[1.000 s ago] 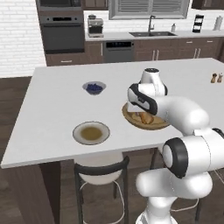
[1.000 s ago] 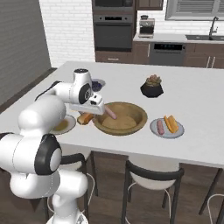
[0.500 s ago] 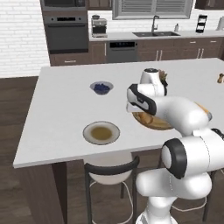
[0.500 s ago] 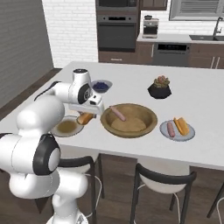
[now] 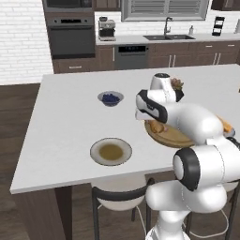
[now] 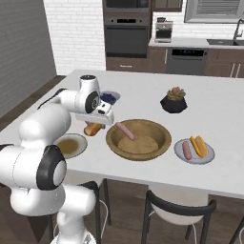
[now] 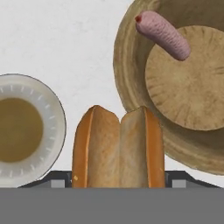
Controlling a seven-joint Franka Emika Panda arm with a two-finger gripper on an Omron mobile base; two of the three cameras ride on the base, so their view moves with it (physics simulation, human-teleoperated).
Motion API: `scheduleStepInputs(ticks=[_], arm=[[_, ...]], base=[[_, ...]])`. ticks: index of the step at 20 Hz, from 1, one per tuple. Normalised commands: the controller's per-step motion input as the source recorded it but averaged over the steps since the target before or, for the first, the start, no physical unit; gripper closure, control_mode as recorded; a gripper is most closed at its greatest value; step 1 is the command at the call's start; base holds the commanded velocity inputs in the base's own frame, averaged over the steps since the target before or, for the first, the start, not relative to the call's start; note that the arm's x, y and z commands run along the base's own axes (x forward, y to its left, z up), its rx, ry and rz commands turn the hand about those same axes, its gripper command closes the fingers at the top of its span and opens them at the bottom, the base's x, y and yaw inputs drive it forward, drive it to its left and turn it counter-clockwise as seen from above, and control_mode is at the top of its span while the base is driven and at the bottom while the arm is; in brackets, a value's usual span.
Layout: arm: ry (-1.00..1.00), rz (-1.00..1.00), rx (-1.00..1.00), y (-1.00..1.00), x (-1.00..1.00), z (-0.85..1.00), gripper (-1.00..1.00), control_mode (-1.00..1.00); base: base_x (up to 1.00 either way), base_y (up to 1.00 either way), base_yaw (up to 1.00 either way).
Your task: Place one bun and one sausage from the bowl on each plate.
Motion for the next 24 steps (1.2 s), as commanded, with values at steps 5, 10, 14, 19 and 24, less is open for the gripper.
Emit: scheduleStepInputs(ticks=[5, 10, 14, 19, 24], arm=[[0.0, 0.0, 0.0, 0.32, 0.6, -0.02, 1.0, -1.0], [0.01, 0.07, -0.01, 0.99, 0.23, -0.25, 1.0, -1.0], [0.08, 0.13, 0.0, 0.89, -0.15, -0.24, 1.0, -1.0], [0.04, 0.09, 0.0, 0.14, -0.1, -0.4, 1.0, -1.0], [0.0, 0.04, 0.0, 0.05, -0.09, -0.77, 1.0, -1.0]], base=[[0.0, 0.0, 0.0], [0.0, 0.0, 0.0], [0.0, 0.0, 0.0], [0.0, 0.0, 0.0], [0.0, 0.0, 0.0]])
